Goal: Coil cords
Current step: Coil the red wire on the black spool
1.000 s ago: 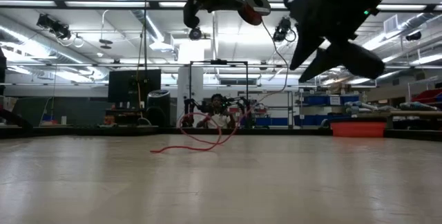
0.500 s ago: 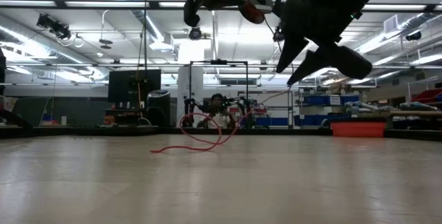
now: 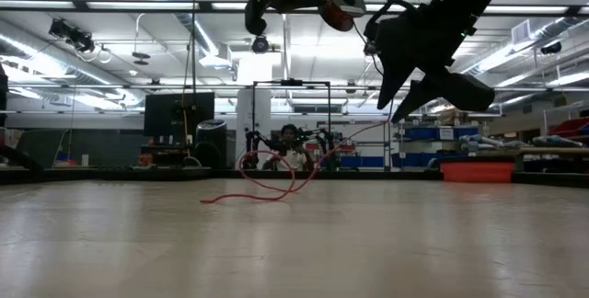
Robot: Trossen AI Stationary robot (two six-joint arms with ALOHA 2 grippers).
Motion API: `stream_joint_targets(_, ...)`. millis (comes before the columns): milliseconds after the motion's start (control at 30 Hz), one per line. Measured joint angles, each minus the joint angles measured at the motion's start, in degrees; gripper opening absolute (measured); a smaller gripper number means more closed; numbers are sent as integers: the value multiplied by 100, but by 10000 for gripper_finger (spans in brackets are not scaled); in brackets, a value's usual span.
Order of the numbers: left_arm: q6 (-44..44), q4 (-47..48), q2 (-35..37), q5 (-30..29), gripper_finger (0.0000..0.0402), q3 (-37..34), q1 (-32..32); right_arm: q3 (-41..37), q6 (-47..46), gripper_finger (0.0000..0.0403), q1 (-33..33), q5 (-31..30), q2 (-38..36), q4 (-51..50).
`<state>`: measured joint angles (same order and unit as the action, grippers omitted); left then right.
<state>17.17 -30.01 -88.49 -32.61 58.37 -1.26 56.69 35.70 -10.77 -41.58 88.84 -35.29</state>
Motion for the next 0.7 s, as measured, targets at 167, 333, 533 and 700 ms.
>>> stream_joint_targets(167,0,-3,0,112,0,0,0,0,49,100,93,75,0,-69)
stream_joint_targets(333,2,-4,0,128,0,0,0,0,147,60,202,129,0,-112)
stream_joint_targets(533,-20,-4,0,141,0,0,0,0,146,5,321,206,0,-317)
stream_joint_targets(700,-23,1,0,141,0,0,0,-3,-290,2,329,444,2,-211)
